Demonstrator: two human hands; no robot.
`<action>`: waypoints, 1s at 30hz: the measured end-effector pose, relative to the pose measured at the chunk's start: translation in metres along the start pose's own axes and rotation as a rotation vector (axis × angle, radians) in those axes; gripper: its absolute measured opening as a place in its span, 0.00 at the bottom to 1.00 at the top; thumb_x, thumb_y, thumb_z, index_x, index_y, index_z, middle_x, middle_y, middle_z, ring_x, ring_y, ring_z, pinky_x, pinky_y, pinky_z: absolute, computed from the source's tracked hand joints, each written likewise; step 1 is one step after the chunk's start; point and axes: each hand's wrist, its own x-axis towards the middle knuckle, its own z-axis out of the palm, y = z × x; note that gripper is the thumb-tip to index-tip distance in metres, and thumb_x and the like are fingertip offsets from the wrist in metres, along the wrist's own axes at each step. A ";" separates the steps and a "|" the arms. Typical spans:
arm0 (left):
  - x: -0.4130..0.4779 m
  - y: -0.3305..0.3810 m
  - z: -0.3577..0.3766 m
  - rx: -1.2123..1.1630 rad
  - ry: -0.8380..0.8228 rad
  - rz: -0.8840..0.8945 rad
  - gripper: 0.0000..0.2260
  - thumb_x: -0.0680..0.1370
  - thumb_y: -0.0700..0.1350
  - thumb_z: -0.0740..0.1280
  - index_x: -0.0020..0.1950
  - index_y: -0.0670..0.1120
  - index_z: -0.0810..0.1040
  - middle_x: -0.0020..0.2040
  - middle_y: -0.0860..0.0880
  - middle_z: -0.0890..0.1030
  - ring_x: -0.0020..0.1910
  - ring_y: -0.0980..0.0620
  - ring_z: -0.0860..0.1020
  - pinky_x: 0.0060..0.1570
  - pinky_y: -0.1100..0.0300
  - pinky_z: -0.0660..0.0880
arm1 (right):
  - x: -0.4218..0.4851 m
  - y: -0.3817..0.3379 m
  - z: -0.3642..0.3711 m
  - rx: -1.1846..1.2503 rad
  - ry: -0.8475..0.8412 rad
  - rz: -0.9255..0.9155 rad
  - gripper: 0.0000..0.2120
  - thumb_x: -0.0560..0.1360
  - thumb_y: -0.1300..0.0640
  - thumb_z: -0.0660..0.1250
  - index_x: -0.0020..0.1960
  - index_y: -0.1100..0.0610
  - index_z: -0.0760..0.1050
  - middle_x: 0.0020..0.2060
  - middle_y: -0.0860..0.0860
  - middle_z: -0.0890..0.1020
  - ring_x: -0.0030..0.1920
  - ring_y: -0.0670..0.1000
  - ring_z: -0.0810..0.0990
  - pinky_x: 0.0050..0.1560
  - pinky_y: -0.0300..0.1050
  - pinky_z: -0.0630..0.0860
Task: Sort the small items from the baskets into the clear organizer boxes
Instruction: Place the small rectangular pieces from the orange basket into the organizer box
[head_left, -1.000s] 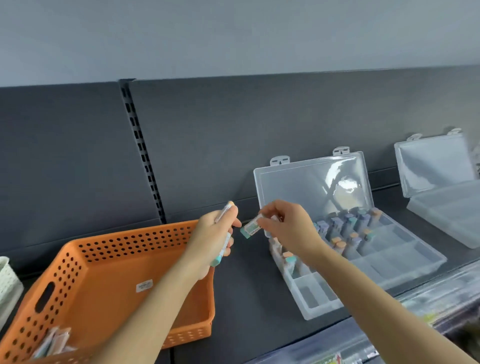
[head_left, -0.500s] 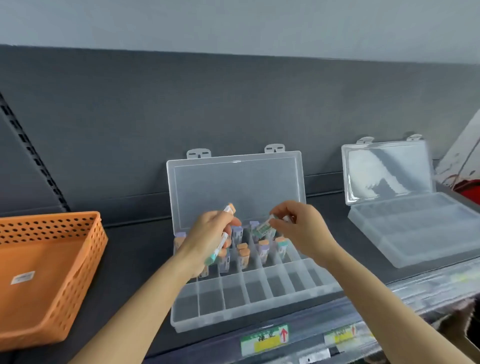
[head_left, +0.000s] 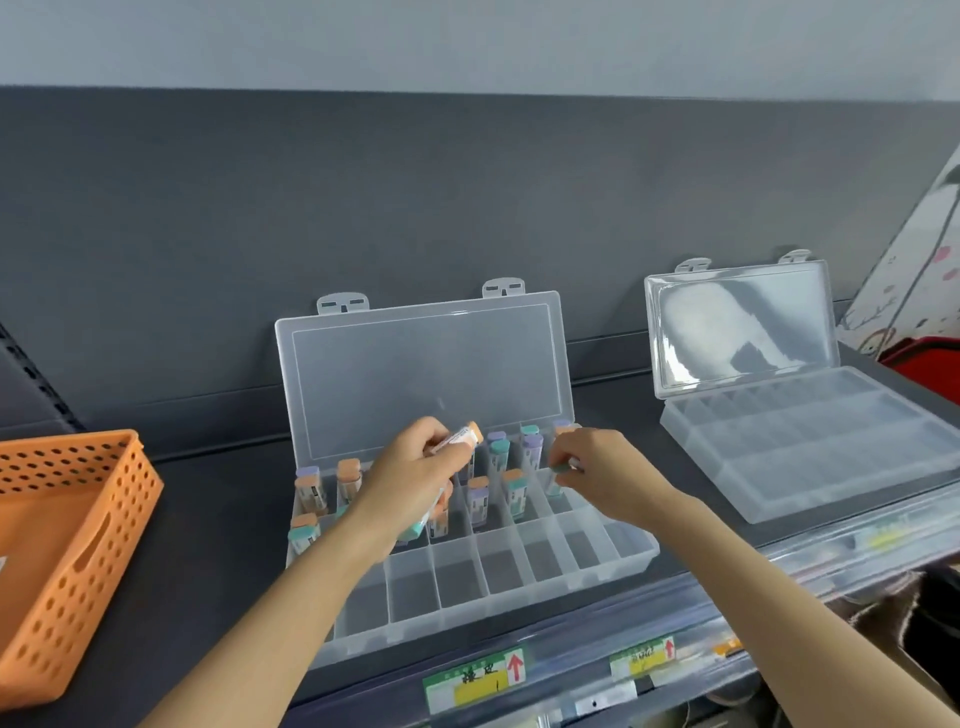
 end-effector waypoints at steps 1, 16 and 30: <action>0.000 0.002 0.000 0.001 -0.007 0.023 0.08 0.77 0.51 0.66 0.44 0.47 0.74 0.30 0.51 0.72 0.29 0.52 0.71 0.33 0.57 0.71 | 0.002 0.000 0.002 -0.014 -0.005 0.005 0.07 0.77 0.59 0.66 0.53 0.57 0.80 0.51 0.52 0.82 0.44 0.49 0.80 0.48 0.36 0.77; 0.008 0.002 -0.002 0.048 -0.107 0.099 0.06 0.76 0.50 0.68 0.50 0.50 0.79 0.35 0.52 0.77 0.32 0.54 0.73 0.32 0.59 0.71 | 0.001 0.008 -0.010 0.353 0.152 0.276 0.14 0.80 0.66 0.54 0.56 0.59 0.78 0.48 0.52 0.80 0.41 0.48 0.77 0.41 0.37 0.76; 0.003 0.010 0.015 0.130 -0.004 0.145 0.01 0.75 0.43 0.69 0.45 0.50 0.80 0.38 0.51 0.80 0.26 0.60 0.73 0.26 0.67 0.67 | -0.001 0.034 -0.006 0.209 0.151 0.162 0.03 0.71 0.61 0.72 0.45 0.58 0.81 0.36 0.44 0.77 0.34 0.45 0.76 0.38 0.32 0.73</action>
